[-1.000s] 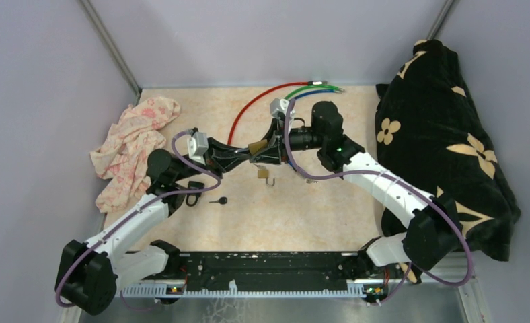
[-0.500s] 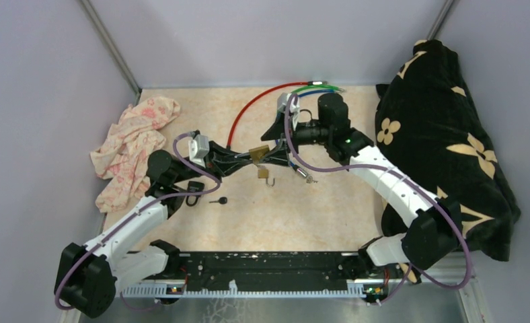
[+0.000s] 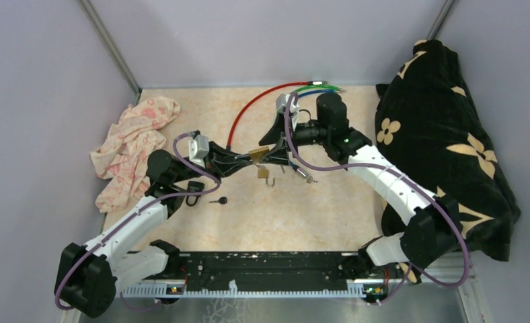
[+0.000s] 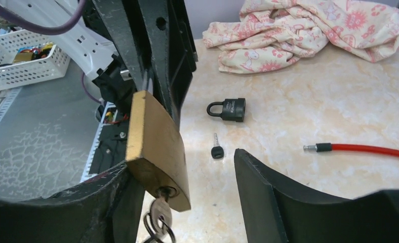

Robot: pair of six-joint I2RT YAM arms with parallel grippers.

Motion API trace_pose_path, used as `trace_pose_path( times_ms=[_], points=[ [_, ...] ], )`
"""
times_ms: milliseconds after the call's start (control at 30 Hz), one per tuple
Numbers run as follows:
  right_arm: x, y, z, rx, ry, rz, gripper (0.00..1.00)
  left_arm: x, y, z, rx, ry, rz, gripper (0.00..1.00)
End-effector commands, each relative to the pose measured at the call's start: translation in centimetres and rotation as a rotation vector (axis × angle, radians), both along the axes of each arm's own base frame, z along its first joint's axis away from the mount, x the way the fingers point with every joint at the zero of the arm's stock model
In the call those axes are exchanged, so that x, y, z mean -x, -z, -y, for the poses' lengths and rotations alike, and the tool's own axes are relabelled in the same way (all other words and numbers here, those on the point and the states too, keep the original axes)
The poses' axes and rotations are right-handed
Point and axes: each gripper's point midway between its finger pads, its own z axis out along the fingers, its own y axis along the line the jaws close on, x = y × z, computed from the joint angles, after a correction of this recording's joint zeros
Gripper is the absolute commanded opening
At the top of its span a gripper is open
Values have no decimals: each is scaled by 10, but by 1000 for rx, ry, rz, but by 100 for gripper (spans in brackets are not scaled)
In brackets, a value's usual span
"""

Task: Lock with the key
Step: Lock the lock.

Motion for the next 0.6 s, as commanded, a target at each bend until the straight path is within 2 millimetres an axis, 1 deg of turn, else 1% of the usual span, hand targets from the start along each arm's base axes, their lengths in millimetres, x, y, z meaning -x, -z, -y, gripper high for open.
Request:
trace_pose_path(
  times_ms=[0, 133, 167, 233, 300, 400, 433, 467, 533, 567],
  points=[
    [11, -37, -9, -84, -46, 114, 56, 6, -31, -1, 55, 8, 110, 0],
    [14, -37, -11, -86, -54, 103, 34, 5, -30, -1, 52, 2, 99, 0],
    [14, -35, -12, -81, -54, 96, 25, 5, -31, -1, 54, 2, 101, 0],
    [14, -32, -12, -70, -54, 82, 1, 5, -31, -1, 55, 2, 100, 0],
    [14, -28, -12, -58, -57, 67, 0, 5, -31, -1, 55, 0, 93, 0],
    [10, -31, -10, -64, -32, 66, 0, 4, -28, -2, 59, -9, 71, 0],
    [9, -35, -8, -83, -20, 65, 0, 3, -27, -3, 62, -17, 61, 0],
    [6, -45, -5, -116, -4, 59, 0, 1, -25, -3, 65, -30, 48, 3],
    [3, -55, 1, -163, 14, 60, 0, 0, -21, -5, 67, -46, 25, 25],
    [2, -58, 3, -176, 25, 65, 0, -1, -18, -6, 67, -51, 12, 33]
  ],
)
